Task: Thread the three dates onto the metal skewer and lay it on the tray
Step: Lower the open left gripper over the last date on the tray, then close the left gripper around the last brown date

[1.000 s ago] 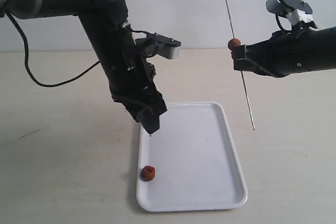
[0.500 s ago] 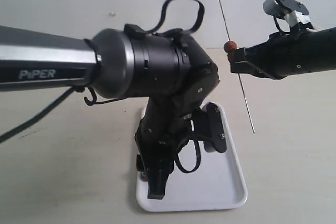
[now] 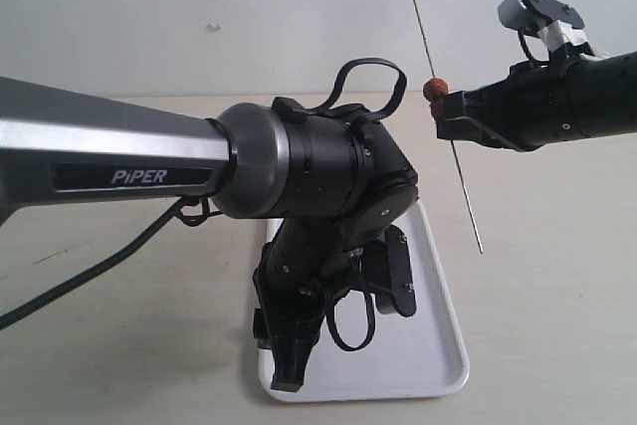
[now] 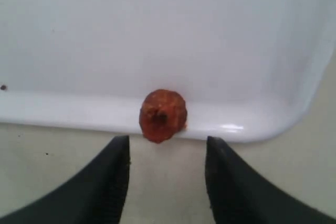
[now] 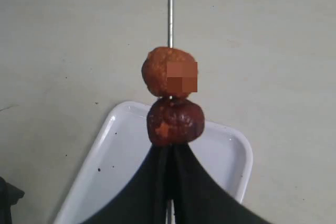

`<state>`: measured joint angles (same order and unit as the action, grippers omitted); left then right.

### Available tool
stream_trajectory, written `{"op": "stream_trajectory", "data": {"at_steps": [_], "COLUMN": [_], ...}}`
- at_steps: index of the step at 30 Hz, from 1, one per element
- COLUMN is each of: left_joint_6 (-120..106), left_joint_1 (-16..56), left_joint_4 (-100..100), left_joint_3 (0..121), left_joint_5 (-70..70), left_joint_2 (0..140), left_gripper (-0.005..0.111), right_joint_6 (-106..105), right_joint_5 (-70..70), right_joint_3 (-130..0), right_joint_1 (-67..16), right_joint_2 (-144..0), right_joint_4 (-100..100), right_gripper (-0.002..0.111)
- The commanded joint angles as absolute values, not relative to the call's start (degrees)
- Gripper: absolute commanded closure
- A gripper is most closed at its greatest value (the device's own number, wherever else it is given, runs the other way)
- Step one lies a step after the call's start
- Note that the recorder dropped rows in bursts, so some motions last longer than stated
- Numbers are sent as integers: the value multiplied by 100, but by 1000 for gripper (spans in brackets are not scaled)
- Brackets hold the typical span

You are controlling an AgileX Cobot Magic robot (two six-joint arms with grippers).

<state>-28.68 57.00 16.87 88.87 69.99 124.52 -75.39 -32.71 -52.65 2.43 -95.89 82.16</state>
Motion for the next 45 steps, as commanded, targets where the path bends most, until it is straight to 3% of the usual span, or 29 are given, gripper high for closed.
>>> {"op": "stream_trajectory", "data": {"at_steps": [1,22,45], "left_joint_6": [-2952,-3003,-2894], "left_joint_1": [5721,5721,5721], "left_joint_4": [1730,1690,1427], "left_joint_3": [8869,9587,9558], "left_joint_5": [6996,6996,6996], "left_joint_2": [12460,13053,12907], "left_gripper": [61,61,61], "right_joint_6": [-7583,-7583,-7593], "right_joint_5": [-3306,-3306,-3306], "right_joint_3": [-5299,-5299,-5299], "right_joint_1": [266,266,266], "right_joint_2": [-9598,-9598,-9598], "right_joint_4": [8190,8190,8190], "right_gripper": [108,108,108]}}
